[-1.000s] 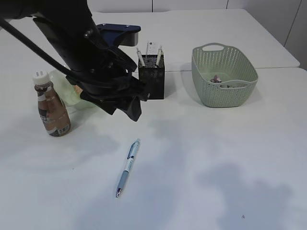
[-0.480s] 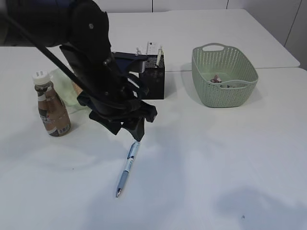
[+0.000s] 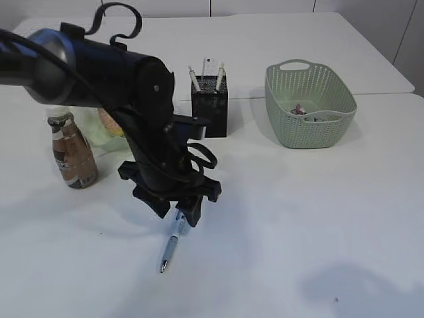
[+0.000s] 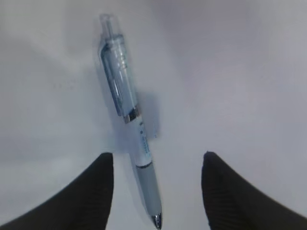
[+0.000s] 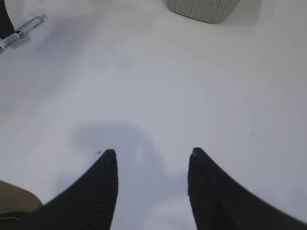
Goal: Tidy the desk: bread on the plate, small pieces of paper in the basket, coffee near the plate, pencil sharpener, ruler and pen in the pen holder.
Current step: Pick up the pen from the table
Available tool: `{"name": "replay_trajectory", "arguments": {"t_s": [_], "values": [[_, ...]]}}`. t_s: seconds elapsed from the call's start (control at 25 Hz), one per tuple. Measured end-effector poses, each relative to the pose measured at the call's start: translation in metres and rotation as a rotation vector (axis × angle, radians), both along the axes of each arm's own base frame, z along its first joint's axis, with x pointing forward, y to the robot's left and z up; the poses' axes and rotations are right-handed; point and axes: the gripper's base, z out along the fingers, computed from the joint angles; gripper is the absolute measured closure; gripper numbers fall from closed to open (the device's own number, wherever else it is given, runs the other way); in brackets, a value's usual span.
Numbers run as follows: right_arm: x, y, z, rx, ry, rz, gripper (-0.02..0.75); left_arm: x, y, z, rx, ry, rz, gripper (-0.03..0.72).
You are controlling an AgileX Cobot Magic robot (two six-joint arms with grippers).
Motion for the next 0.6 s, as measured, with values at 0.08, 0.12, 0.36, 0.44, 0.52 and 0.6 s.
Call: {"name": "replay_trajectory", "arguments": {"t_s": [0.08, 0.12, 0.36, 0.44, 0.52, 0.6], "values": [[0.0, 0.0, 0.0, 0.0, -0.001, 0.0, 0.351, 0.001, -0.001, -0.009, 0.011, 0.014, 0.0, 0.281], [0.0, 0.0, 0.0, 0.0, -0.001, 0.0, 0.351, 0.001, -0.001, -0.014, 0.017, 0.024, 0.003, 0.286], [0.0, 0.0, 0.0, 0.0, -0.001, 0.0, 0.351, 0.004, -0.003, -0.024, 0.017, 0.023, 0.01, 0.291], [0.0, 0.0, 0.0, 0.0, -0.001, 0.0, 0.351, 0.005, -0.004, -0.026, 0.015, 0.02, 0.011, 0.291], [0.0, 0.0, 0.0, 0.002, -0.001, -0.001, 0.351, 0.005, -0.004, -0.032, 0.023, 0.029, 0.011, 0.291], [0.0, 0.0, 0.0, 0.001, -0.001, -0.001, 0.351, 0.005, -0.004, -0.037, 0.029, 0.037, 0.011, 0.292]]}}
